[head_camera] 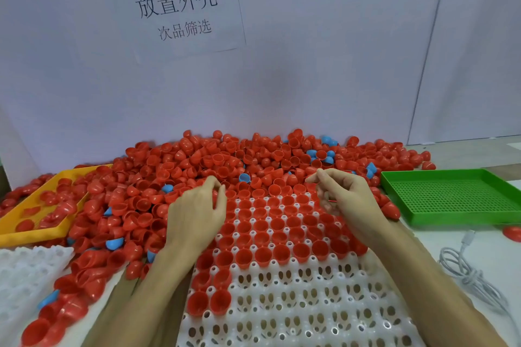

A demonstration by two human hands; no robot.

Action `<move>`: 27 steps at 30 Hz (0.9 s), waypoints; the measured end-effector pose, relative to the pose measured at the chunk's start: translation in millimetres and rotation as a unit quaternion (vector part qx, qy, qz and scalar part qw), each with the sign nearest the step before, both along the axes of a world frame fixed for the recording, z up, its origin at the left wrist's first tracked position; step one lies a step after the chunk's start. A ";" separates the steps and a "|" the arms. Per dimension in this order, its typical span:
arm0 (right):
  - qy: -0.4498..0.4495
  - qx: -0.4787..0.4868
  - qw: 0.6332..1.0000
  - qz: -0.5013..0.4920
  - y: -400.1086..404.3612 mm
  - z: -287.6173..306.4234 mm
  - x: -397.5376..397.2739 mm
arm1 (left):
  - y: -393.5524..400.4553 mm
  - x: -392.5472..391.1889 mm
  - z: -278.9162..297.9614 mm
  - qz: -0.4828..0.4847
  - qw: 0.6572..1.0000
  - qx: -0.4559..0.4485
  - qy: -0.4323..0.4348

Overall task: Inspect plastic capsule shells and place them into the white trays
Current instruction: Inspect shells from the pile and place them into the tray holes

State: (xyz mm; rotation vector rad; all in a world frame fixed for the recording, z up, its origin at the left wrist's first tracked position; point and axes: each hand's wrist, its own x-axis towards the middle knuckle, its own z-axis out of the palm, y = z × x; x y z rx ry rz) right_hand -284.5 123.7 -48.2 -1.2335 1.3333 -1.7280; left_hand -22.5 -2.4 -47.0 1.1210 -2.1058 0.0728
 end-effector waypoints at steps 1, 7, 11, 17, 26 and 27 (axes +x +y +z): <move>-0.005 -0.005 1.000 0.001 0.2 -0.2 -0.2 | -10.0 -9.9 3.9 0.000 1.000 0.005 -0.005; -0.016 -0.004 1.000 0.004 2.7 -1.2 0.0 | -66.8 -58.9 12.7 -0.003 0.982 0.158 -0.103; -0.025 0.001 1.000 0.012 2.8 -1.0 0.1 | -83.5 -64.0 9.2 0.030 0.971 0.203 -0.123; -0.024 0.002 1.000 0.012 4.0 2.1 0.7 | -72.5 -47.8 12.1 0.036 0.991 -0.023 -0.130; 0.110 0.048 0.988 0.098 17.3 16.9 23.7 | 38.2 -27.9 21.5 -0.098 0.986 0.063 0.118; 0.141 0.062 0.980 0.123 19.8 17.1 27.6 | 50.2 -28.6 19.0 -0.110 0.982 0.074 0.133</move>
